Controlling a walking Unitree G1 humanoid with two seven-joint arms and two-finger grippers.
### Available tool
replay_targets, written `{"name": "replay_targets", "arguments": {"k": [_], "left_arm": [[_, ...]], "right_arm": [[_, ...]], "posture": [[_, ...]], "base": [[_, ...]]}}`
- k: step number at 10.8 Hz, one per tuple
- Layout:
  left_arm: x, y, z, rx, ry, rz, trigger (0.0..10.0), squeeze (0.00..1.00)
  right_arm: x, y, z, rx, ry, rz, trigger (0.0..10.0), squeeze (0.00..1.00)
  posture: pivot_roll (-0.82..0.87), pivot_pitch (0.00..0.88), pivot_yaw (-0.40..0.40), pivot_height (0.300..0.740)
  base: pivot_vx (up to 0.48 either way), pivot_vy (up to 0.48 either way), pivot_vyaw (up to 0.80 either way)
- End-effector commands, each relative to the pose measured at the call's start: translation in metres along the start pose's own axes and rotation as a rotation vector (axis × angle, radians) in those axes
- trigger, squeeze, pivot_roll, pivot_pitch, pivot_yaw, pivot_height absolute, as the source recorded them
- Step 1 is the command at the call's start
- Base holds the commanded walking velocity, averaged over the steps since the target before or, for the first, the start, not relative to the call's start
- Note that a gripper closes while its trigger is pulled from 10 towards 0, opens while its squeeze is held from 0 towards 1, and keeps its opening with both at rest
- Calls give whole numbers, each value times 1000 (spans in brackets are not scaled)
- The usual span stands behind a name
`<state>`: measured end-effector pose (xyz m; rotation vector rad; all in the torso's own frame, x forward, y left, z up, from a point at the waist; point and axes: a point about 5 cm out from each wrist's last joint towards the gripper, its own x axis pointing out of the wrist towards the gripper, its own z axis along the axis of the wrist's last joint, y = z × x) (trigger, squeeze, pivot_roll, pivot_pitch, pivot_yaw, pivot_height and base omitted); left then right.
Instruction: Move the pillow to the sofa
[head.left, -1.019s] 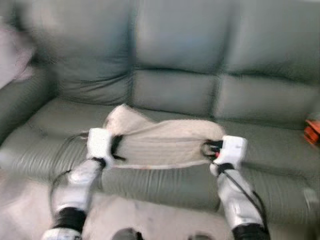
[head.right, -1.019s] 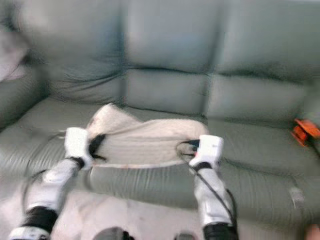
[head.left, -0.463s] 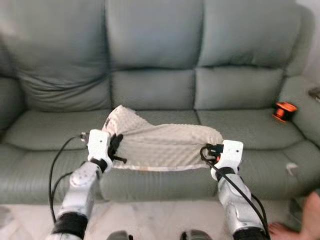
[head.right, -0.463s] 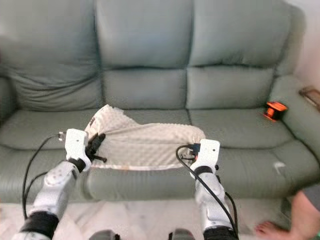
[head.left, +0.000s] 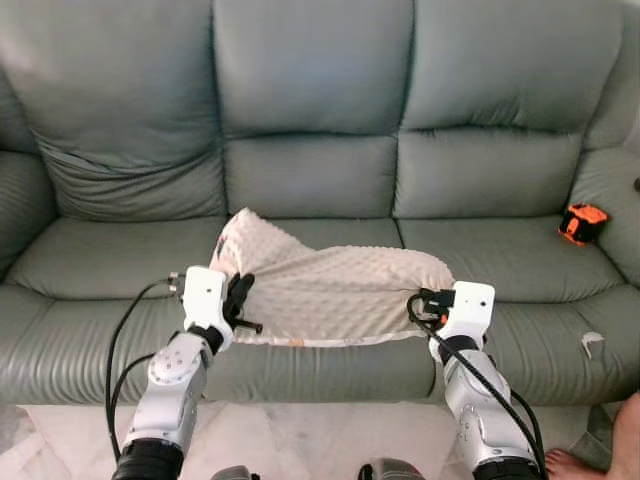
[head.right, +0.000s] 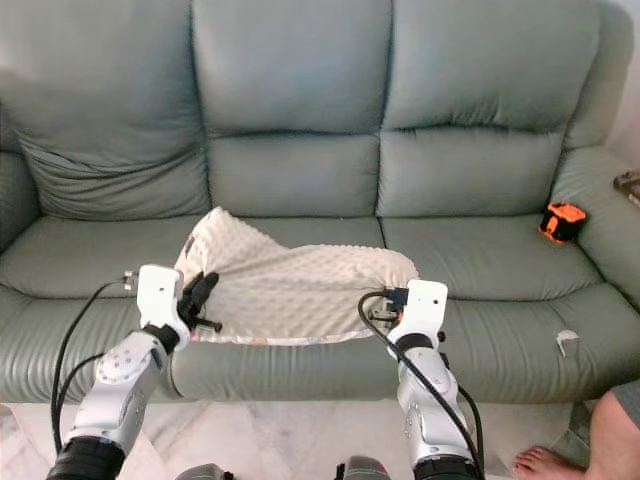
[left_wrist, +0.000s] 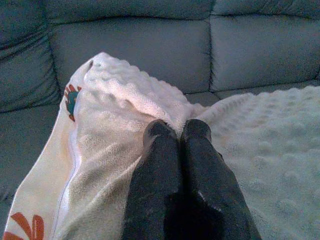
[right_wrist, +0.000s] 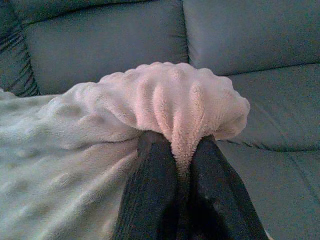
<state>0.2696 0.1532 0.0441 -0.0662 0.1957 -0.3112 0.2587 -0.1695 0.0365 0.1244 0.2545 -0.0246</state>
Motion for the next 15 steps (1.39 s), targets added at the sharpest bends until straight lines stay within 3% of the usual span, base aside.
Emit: {"name": "replay_targets", "arguments": {"k": [1,8,15], "left_arm": [[2,1,7,3,-26,-6,10000,0],[3,-1,9,-4,-29,-20,10000,0],[4,0,7,8,-15,-13,10000,0]], "right_arm": [[0,1,7,6,-27,5,10000,0],[1,2,11,21,-42,22,10000,0],[1,0,10,-6,-36,13,10000,0]], "posture": [[-29,0,10,740],[-41,0,16,740],[-37,0,10,740]], "base": [[0,0,0],[261,0,0],[0,0,0]]}}
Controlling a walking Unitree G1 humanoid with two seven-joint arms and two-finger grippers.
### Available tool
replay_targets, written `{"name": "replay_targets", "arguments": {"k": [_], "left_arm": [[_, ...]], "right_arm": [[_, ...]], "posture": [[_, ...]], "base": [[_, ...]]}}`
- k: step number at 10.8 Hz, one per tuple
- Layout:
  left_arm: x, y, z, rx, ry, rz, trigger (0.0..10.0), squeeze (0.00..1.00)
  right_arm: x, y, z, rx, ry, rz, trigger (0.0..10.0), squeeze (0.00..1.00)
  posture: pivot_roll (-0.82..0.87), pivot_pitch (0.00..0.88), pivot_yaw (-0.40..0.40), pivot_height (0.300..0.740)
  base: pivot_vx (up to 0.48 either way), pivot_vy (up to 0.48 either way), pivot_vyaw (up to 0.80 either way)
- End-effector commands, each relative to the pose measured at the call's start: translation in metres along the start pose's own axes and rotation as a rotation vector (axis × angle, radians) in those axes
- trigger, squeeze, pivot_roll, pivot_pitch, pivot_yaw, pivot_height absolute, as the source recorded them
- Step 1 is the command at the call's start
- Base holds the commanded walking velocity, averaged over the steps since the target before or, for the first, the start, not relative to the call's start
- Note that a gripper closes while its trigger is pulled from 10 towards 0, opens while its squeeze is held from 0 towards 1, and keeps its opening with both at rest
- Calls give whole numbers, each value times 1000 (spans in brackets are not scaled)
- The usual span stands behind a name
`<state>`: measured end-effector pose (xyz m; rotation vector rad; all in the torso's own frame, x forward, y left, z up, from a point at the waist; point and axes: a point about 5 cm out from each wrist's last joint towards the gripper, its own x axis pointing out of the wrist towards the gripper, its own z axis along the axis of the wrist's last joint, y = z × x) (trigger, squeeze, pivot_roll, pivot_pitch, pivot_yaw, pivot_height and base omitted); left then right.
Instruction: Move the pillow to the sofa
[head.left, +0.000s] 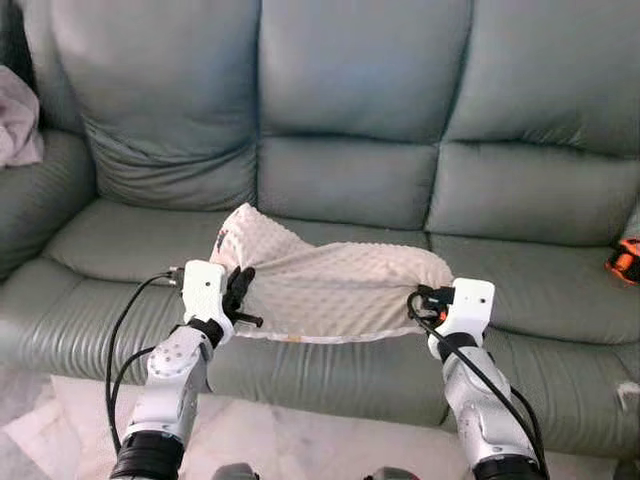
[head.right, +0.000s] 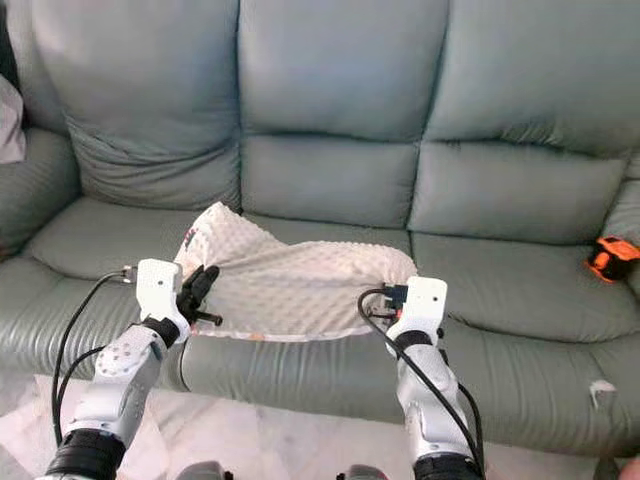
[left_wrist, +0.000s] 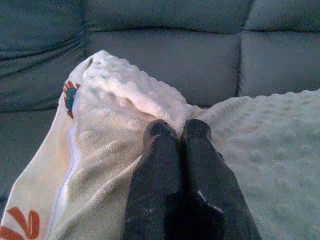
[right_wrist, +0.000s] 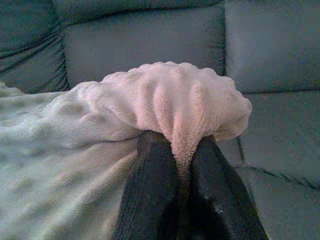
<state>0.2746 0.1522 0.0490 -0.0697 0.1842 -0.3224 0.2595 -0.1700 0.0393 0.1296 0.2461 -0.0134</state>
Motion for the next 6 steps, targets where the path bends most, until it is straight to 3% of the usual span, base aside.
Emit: {"name": "replay_targets", "arguments": {"k": [1,5,6], "left_arm": [[0,-1,1,10,-1,-3,10000,0],[0,-4,2,-1,-13,-18,10000,0],[0,-5,2,-3,-14,-24,10000,0]], "right_arm": [[1,0,7,-10,-28,0,10000,0],[1,-1,7,-10,-28,-4,10000,0],[0,-1,7,-10,-26,-6,10000,0]], "posture": [[-36,0,8,740],[-40,0,9,740],[-39,0,10,740]], "base": [[0,0,0],[0,0,0],[262,0,0]]}}
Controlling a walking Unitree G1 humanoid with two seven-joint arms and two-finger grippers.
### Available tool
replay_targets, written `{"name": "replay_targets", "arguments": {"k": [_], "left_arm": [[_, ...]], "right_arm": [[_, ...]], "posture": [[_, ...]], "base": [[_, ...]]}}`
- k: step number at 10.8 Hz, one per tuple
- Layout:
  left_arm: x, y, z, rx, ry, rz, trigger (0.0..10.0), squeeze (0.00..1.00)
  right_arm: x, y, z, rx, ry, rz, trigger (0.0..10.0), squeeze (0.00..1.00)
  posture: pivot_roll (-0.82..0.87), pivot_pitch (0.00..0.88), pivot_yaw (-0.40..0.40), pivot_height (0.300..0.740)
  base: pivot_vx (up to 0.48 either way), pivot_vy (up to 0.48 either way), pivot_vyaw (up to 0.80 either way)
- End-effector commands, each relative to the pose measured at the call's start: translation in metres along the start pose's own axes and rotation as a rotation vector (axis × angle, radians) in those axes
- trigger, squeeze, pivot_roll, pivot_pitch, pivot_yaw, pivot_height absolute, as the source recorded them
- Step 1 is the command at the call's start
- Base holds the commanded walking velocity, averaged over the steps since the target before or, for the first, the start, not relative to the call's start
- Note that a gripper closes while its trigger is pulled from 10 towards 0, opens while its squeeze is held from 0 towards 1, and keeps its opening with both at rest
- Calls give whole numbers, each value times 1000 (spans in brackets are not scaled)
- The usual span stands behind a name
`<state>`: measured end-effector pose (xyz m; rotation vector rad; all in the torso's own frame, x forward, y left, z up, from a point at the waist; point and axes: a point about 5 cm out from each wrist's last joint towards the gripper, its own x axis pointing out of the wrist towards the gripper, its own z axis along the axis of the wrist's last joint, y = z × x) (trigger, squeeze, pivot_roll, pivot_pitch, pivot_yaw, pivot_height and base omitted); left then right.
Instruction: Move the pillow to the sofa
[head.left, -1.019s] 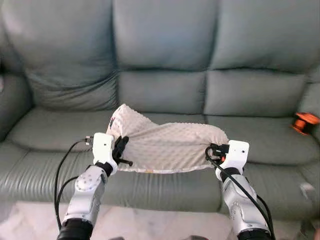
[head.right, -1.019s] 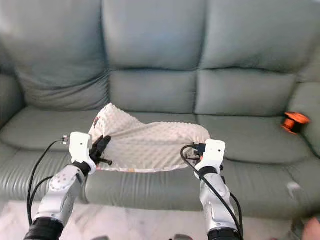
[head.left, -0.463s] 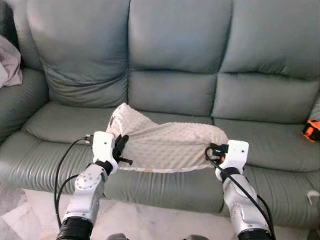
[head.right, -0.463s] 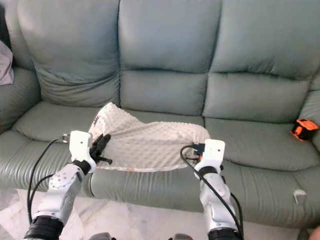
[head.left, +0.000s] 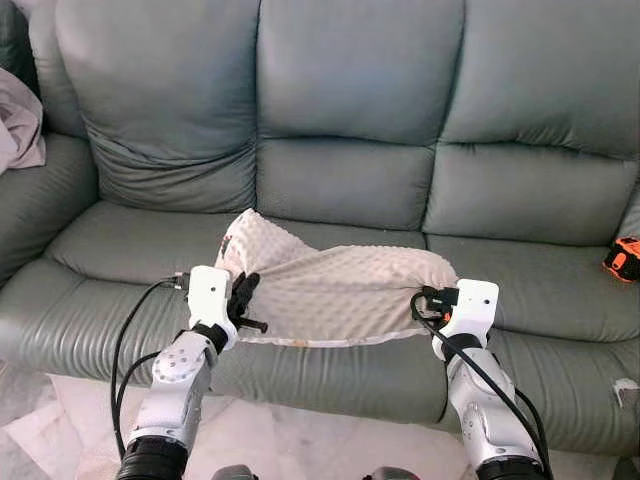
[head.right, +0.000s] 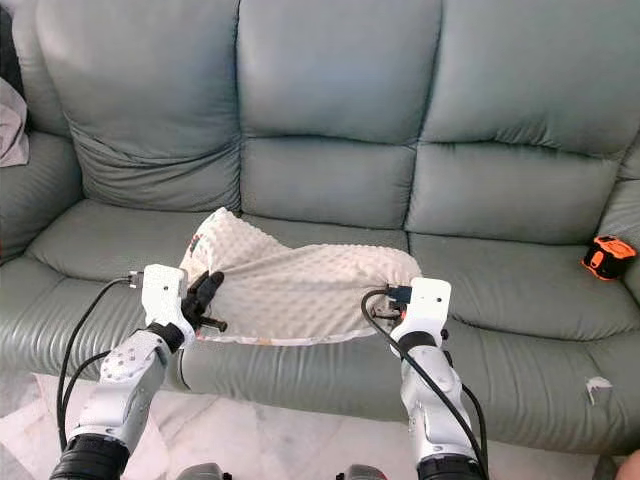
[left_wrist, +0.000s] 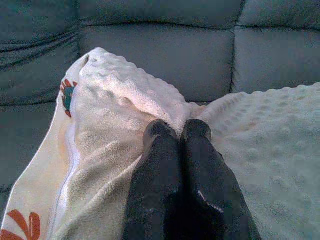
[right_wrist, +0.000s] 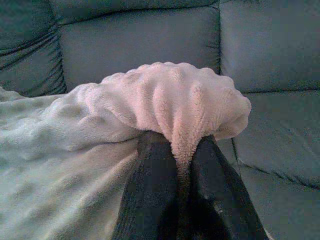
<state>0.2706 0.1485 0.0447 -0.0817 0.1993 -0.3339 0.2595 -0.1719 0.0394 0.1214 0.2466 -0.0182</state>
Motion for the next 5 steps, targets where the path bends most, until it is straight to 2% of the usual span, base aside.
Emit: {"name": "replay_targets", "arguments": {"k": [1,5], "left_arm": [[1,-1,7,11,-26,-13,10000,0],[2,-1,7,11,-24,-23,10000,0]], "right_arm": [[0,1,6,-2,-24,-1,10000,0],[1,0,6,-1,-23,-5,10000,0]], "posture": [[-40,0,11,740],[-42,0,13,740]], "base": [[270,0,0],[286,0,0]]}}
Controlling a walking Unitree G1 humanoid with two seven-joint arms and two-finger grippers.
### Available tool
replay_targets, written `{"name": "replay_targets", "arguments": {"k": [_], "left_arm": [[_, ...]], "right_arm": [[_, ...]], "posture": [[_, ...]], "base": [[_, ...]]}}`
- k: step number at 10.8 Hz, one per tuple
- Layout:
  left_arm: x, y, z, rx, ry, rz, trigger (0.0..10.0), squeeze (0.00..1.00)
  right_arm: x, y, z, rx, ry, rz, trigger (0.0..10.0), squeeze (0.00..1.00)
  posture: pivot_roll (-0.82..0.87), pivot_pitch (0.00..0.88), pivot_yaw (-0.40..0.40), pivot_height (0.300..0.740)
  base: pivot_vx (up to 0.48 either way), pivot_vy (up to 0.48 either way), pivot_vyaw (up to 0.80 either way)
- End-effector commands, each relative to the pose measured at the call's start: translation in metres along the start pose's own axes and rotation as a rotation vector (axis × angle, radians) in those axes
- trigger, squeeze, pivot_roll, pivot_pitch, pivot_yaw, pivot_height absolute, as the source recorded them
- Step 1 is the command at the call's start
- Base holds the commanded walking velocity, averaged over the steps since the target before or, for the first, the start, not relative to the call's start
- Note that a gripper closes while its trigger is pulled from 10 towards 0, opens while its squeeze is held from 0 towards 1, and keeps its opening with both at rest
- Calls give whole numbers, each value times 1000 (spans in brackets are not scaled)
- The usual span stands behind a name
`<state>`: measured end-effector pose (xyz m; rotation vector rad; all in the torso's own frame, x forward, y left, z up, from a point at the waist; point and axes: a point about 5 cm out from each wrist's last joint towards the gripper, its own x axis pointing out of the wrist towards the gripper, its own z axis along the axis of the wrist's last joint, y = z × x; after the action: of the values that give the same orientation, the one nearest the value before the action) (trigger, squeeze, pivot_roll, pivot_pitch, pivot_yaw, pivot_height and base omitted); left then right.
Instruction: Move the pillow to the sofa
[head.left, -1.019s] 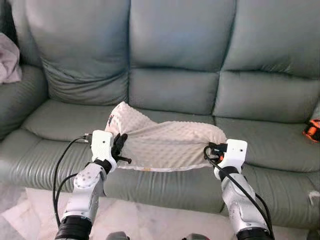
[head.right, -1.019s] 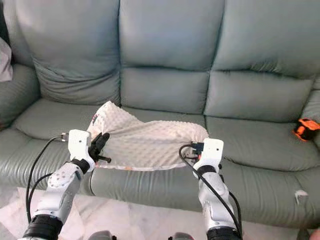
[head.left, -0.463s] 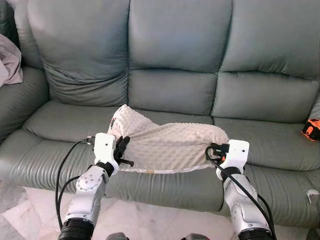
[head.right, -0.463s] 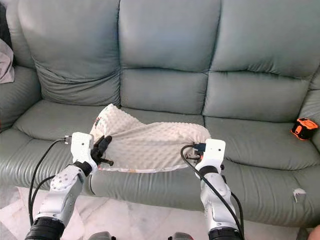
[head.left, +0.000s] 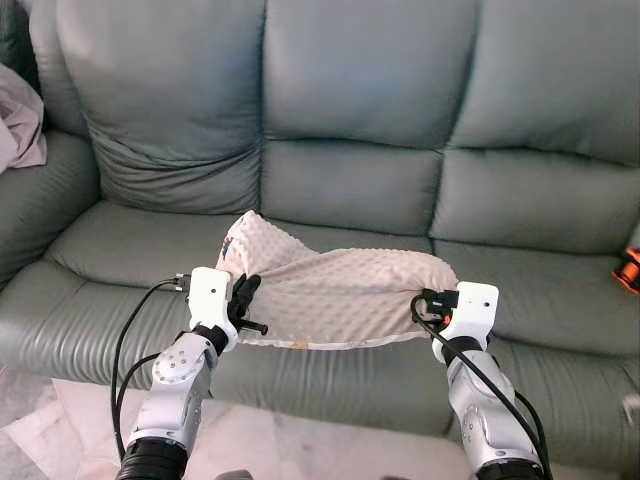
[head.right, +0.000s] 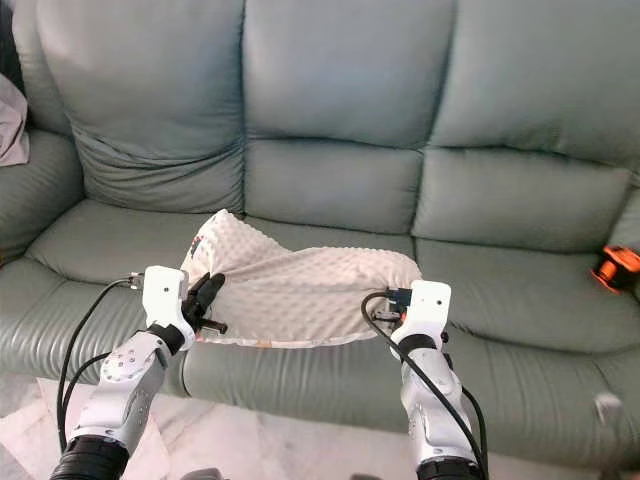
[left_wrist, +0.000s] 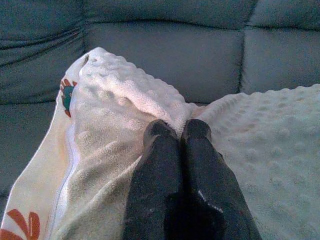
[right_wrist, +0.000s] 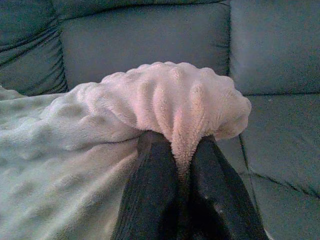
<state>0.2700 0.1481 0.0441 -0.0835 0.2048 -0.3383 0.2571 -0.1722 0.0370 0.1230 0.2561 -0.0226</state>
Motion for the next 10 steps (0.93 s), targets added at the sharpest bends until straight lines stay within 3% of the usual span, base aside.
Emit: {"name": "replay_targets", "arguments": {"k": [1,4,6,10], "left_arm": [[2,-1,8,12,-29,-19,10000,0],[2,-1,7,13,-23,-18,10000,0],[3,-1,7,10,-22,-11,10000,0],[3,-1,6,14,-14,-14,10000,0]], "right_arm": [[3,1,9,-3,-33,-1,10000,0],[2,0,9,-2,-32,-3,10000,0],[1,1,6,13,-14,-6,10000,0],[2,3,7,3,-15,5,10000,0]], "posture": [[-42,0,13,740],[-45,0,14,740],[-47,0,14,740],[-41,0,6,740]], "base": [[304,0,0],[290,0,0],[0,0,-400],[0,0,0]]}}
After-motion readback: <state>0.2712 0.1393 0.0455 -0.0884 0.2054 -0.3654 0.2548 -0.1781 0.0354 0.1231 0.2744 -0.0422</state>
